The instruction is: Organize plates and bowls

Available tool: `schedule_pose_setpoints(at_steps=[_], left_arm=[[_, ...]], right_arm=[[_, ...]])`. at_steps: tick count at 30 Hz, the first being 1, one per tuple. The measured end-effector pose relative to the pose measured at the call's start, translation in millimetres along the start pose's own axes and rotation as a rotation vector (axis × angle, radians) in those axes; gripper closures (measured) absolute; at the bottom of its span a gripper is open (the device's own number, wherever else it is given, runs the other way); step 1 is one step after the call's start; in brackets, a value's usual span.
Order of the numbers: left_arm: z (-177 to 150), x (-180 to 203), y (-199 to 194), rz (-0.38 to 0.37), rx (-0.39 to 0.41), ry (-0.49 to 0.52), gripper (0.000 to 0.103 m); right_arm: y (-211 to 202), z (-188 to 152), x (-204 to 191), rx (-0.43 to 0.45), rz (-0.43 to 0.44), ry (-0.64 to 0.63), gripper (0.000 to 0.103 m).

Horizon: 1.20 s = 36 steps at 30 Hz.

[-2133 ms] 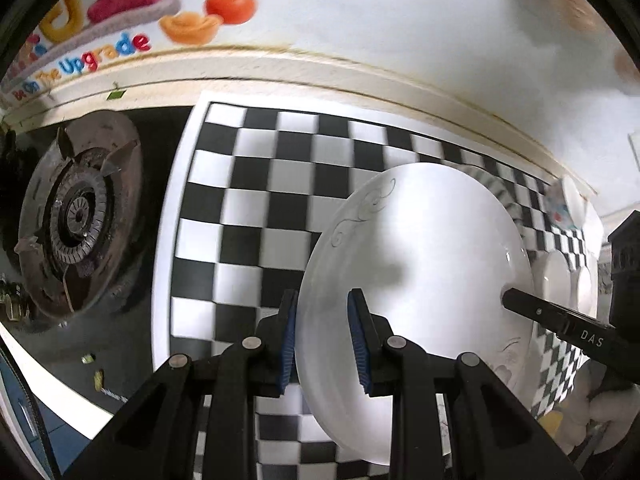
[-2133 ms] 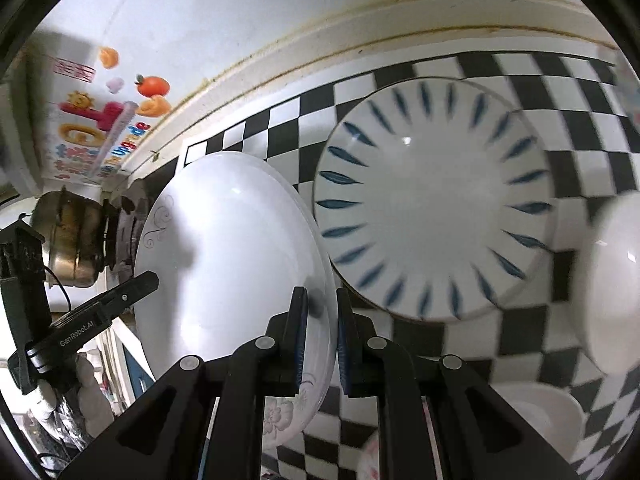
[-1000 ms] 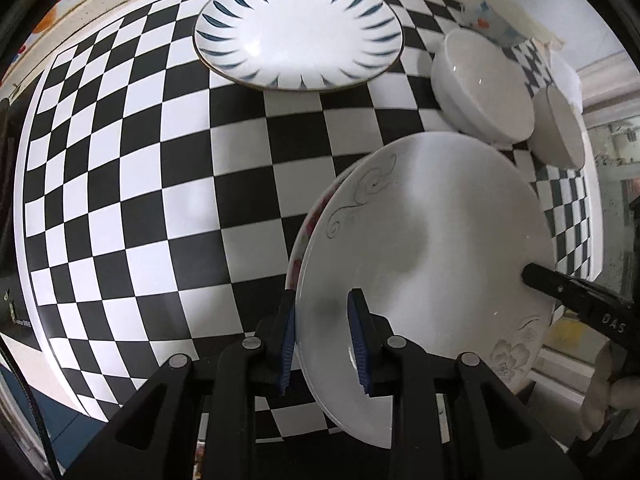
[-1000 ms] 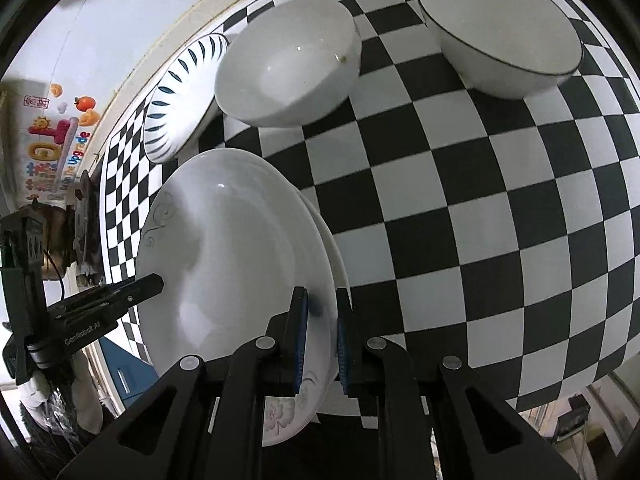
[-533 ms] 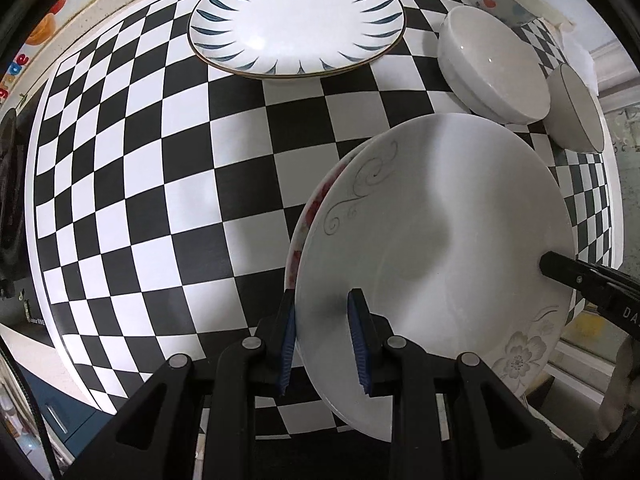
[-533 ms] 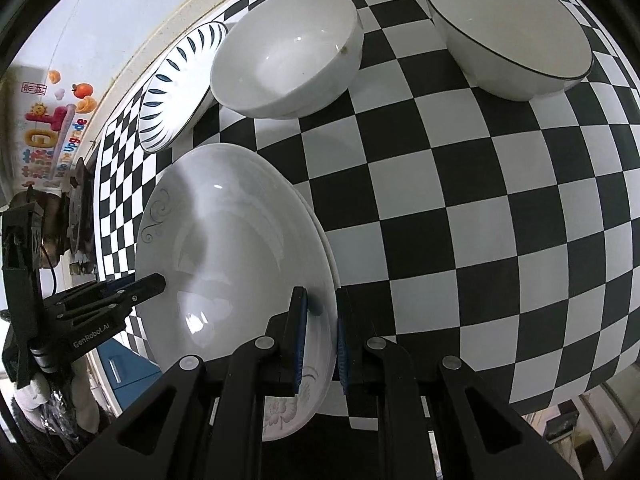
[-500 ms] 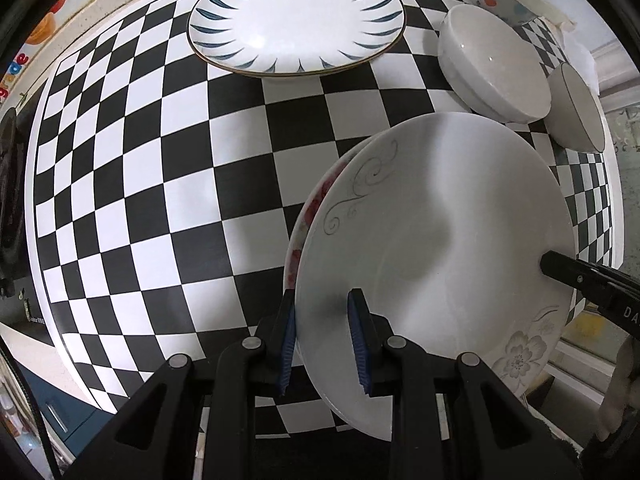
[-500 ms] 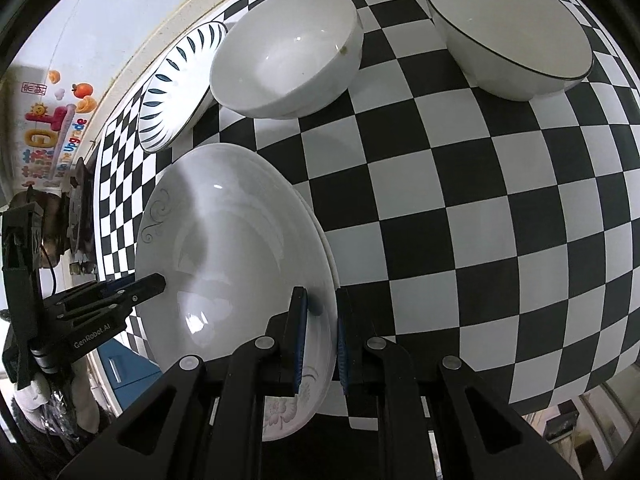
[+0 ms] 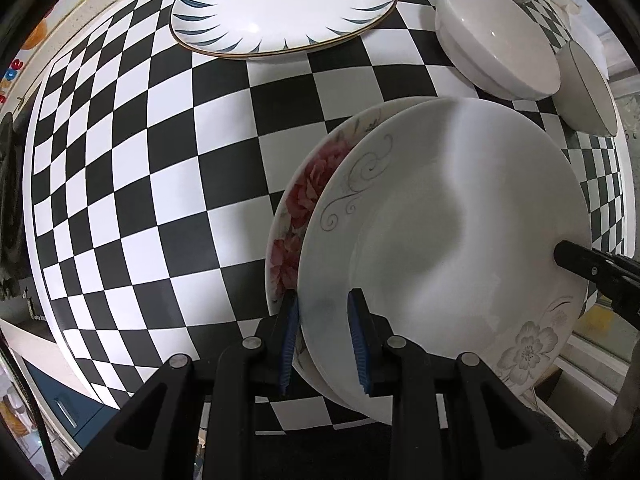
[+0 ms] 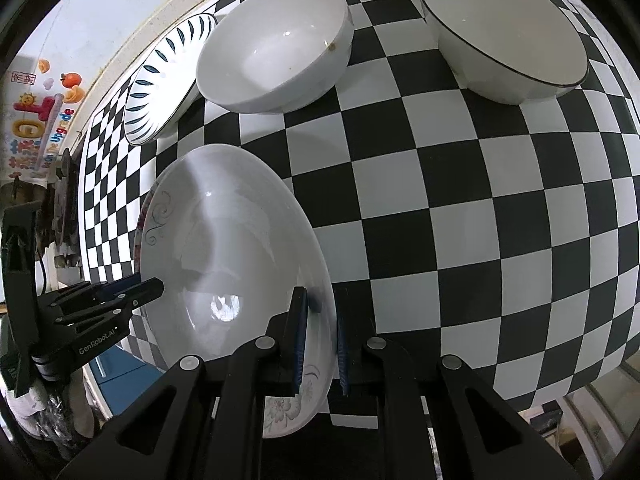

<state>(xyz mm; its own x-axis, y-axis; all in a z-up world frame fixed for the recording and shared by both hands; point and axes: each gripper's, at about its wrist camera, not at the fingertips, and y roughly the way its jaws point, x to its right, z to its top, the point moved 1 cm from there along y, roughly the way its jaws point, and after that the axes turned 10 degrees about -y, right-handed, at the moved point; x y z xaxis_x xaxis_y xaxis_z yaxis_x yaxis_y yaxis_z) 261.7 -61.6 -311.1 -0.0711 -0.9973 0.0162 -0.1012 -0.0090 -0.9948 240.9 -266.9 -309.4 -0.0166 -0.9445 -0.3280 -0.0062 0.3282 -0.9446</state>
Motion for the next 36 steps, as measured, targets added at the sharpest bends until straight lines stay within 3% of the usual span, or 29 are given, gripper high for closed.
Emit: schedule_pose_setpoints(at_steps=[11,17,25,30,33,36], left_arm=[[2,-24,-11,-0.050,-0.029,-0.045,0.080],[2,-35,-21,-0.075,-0.036,-0.071,0.080],[8,-57,-80,-0.118,0.066,-0.108,0.080],[58,-79,-125,-0.152,0.176,-0.144,0.075],[100,-98,-128,-0.148,0.225,-0.194,0.075],[142,-118,-110,-0.156,0.209,-0.245,0.075]], right_arm=[[6,4,6,-0.028,0.071,0.035,0.078],[8,6,6,-0.060,0.091,0.046,0.065],[-24,18,5,-0.049,0.058,0.040,0.054],[-73,64,-25,0.051,0.058,-0.033,0.051],[-91,114,-50,0.115,0.076,-0.099,0.049],[-88,171,-65,0.172,0.043,-0.131,0.049]])
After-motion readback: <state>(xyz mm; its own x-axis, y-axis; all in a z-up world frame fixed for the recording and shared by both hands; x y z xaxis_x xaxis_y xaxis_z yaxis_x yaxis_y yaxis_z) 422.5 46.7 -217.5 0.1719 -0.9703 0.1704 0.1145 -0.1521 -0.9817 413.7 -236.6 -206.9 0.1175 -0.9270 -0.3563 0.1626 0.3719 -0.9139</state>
